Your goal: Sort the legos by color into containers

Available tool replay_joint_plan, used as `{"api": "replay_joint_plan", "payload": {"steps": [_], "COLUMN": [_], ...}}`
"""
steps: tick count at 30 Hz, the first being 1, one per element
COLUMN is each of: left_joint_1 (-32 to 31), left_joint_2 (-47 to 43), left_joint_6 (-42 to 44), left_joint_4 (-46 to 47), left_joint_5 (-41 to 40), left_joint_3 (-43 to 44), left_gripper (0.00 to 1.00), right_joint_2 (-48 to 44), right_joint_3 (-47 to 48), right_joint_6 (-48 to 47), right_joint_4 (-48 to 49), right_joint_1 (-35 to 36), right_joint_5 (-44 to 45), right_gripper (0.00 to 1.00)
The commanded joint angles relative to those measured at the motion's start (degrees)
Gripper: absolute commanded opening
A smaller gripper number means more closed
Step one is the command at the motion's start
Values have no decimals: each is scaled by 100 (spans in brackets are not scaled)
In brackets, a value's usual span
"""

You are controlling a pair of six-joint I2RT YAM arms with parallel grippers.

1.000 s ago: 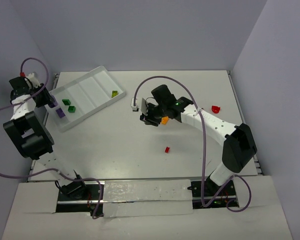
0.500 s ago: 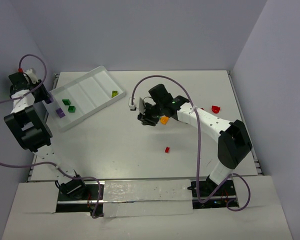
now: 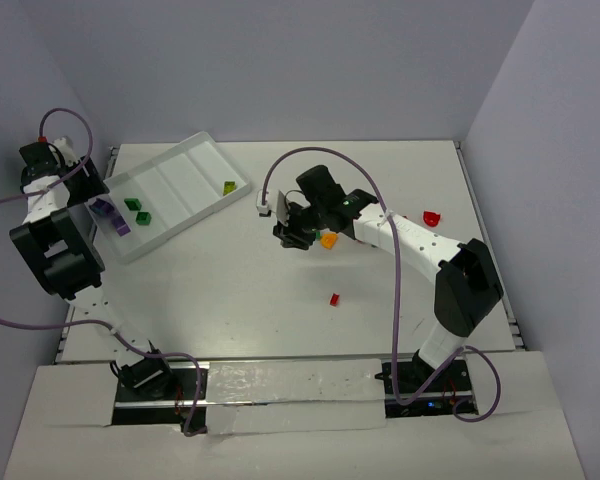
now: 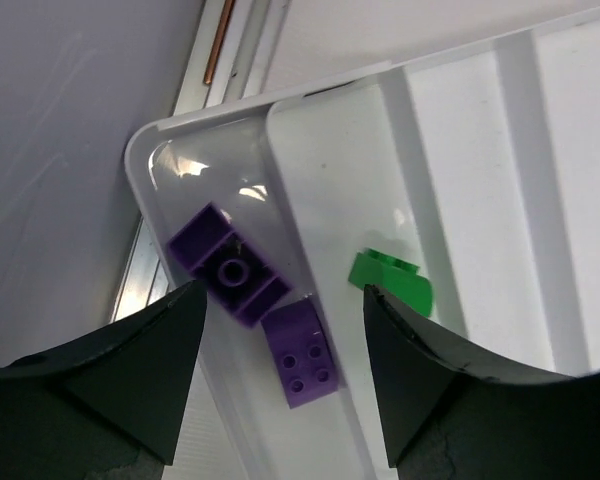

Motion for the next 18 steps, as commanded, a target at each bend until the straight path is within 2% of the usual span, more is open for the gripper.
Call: {"api": "replay_joint_plan", "payload": {"steps": [1,3,4,5,7,9,11,12,16,18], "left_joint_1": [29,13,-14,-61,-333,-790,-1483,-1709,-2872,-3245], "left_joint_2": [-196,-457,-619,-929,-1320,-2057,-2535,-2818,-3432,-3665], "left_joint_6": [-337,-561,-716,-1036,-1481,-2369,-2902,-3020,-3098,-3354], "left_joint_4": [-303,-421,-387,-269,37,734,1527,1620,1846,2068], "left_joint_5": [837,2036,2133,3025,3945,4912,5113,5070,4738,4579], "left_joint_3": [591,548,405,52,-541,-1768,-2505,-2843,-3405,-3577], "left_gripper": [74,75,75,76,76,76,77,77,80,82], "right_joint_2": [-145,-225,-260,-300,-319,-358,-386,-373,-389,-408], "right_joint_3": [393,424,425,433,443,496,611,660,793,809], "right_joint_6": [490,728,830,993,1183,1471,1591,1654,1622,1590], "right_joint_4": [318,385,429,487,558,652,661,618,546,527], "right_joint_1": [-28,-28,-29,-37,-28,-28,-20,-19,-18,-11], "right_joint_5": [-208,-354,-438,-585,-738,-934,-1176,-1218,-1323,-1355], "right_gripper": [0,0,0,0,0,0,0,0,0,0]}}
